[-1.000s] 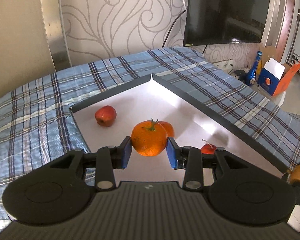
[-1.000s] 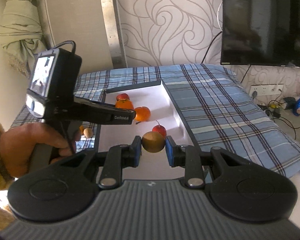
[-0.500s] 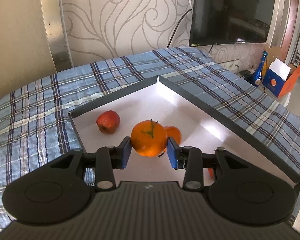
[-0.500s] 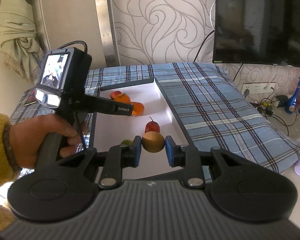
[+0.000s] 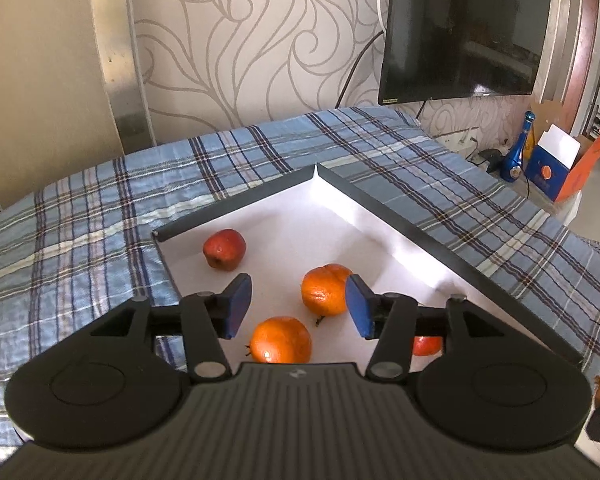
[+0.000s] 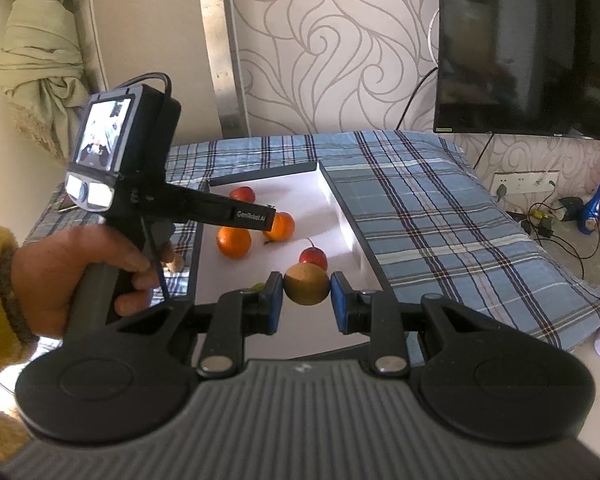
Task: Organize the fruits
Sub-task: 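Lower tangerine into box, open left tool while right tool holds brown fruit, then lower brown fruit into box, open right tool while left tool withdraws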
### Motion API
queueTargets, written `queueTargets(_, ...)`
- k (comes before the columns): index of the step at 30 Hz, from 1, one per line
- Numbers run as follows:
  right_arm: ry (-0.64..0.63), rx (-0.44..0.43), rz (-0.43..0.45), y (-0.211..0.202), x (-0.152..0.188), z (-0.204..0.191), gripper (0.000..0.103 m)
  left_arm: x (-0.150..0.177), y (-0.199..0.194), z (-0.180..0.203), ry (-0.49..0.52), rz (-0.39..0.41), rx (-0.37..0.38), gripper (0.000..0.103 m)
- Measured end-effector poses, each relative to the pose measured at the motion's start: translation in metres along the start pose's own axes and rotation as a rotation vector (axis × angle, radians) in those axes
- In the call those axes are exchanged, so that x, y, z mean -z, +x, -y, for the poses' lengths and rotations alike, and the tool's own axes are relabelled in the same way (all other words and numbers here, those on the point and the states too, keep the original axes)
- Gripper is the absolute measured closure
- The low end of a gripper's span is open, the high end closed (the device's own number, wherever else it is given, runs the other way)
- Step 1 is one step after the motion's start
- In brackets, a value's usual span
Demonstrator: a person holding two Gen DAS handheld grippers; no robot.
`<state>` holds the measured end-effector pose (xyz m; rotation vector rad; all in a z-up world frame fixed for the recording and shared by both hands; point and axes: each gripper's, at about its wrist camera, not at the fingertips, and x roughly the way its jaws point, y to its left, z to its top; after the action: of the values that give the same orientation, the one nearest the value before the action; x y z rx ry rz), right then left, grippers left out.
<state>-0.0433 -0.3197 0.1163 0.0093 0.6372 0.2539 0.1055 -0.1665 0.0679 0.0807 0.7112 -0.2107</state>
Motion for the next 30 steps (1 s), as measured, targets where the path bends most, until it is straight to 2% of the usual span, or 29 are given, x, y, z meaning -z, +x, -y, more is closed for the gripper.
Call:
queueTargets(17,-0.005,-0.086,-0.008,0.012,-0.002,0.002,0.074,0.009,-0.065,-0.006,-0.056,0.024,-0.029,0.042)
queueTargets(23,0.000,-0.085,-0.027,0.024,-0.002,0.013,0.074,0.016,-0.088,-0.003,-0.077,0.023,-0.023,0.042)
queueTargets(30,-0.011,-0.066,-0.090,0.058,0.005,0.025,0.074,0.028,-0.107,0.002,-0.075,0.032,-0.029,0.042)
